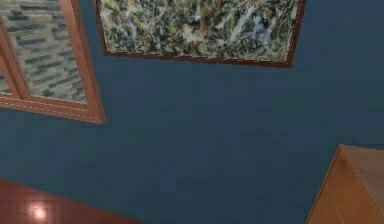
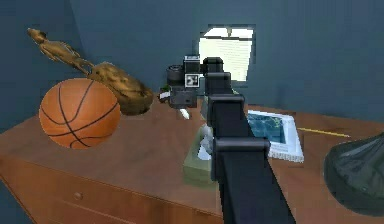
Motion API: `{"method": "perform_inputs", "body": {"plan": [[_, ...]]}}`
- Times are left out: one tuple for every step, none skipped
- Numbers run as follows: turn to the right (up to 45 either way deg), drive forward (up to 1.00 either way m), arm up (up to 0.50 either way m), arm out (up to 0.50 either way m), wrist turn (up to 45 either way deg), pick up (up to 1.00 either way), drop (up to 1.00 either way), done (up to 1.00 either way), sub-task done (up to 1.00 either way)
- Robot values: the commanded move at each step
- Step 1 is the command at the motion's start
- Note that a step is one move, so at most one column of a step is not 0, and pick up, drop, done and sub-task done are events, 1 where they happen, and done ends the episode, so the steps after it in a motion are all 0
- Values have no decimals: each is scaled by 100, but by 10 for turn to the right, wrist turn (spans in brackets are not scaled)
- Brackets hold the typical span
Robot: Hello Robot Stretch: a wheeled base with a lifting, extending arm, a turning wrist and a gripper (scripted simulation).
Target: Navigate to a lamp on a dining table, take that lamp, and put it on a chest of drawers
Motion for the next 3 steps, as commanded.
{"method": "perform_inputs", "body": {"plan": [[0, 0, -8, 0, 0, 0, 0, 0, 0], [0, 0, 0, 0, 0, 100, 0, 0, 0], [0, 0, 8, 0, 0, 0, 0, 0, 0]]}}
